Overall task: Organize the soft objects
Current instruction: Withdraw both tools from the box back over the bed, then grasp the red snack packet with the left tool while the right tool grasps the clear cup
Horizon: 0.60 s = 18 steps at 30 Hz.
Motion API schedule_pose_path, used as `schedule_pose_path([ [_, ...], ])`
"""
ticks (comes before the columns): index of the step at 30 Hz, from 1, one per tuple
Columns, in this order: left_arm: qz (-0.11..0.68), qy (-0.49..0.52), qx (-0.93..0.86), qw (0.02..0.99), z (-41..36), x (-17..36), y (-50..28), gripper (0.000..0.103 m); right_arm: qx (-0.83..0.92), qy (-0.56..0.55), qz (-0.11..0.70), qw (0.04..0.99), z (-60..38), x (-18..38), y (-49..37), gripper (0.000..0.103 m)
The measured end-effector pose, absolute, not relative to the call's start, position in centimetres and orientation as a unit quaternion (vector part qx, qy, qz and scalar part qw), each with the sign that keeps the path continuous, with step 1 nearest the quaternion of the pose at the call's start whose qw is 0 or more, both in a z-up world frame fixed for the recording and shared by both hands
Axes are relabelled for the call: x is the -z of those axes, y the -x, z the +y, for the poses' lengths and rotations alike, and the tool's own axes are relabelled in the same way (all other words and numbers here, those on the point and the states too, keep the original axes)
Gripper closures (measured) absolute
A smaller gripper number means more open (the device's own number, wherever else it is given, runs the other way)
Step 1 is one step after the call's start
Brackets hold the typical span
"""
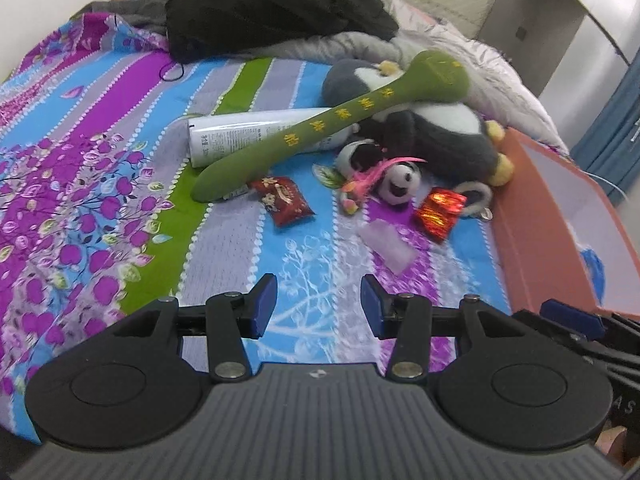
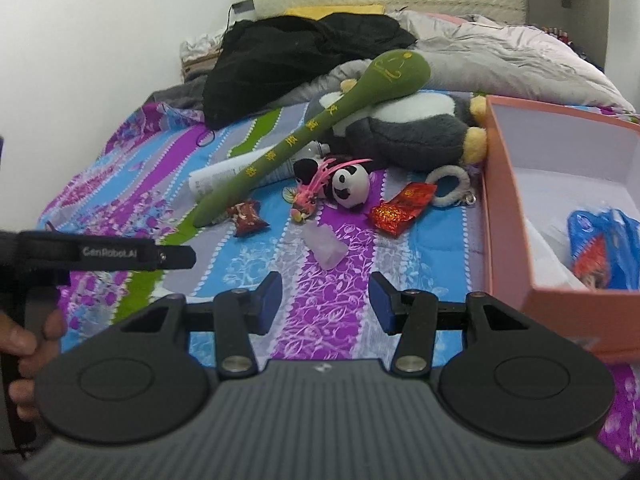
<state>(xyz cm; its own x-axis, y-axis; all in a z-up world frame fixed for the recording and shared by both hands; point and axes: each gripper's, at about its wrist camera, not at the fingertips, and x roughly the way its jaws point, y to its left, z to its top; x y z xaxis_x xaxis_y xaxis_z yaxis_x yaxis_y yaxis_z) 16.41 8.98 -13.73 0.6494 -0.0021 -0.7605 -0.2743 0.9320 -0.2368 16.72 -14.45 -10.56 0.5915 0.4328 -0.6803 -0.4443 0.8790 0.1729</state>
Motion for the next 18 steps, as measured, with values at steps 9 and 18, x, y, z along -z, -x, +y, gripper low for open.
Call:
schedule_pose_path([
  [9, 0.429, 0.179, -0.083, 0.882, 11.4, 17.8, -22.7, 0.051, -0.262, 0.019, 0.404, 0.876, -12.1, 14.6, -21.5, 0.052],
  [18, 0.425, 0.201, -0.093, 0.878, 12.9, 20.4, -27.1, 0.048, -0.288, 0.03, 0.419, 0.861, -9.5, 17.6, -25.5, 0.03],
])
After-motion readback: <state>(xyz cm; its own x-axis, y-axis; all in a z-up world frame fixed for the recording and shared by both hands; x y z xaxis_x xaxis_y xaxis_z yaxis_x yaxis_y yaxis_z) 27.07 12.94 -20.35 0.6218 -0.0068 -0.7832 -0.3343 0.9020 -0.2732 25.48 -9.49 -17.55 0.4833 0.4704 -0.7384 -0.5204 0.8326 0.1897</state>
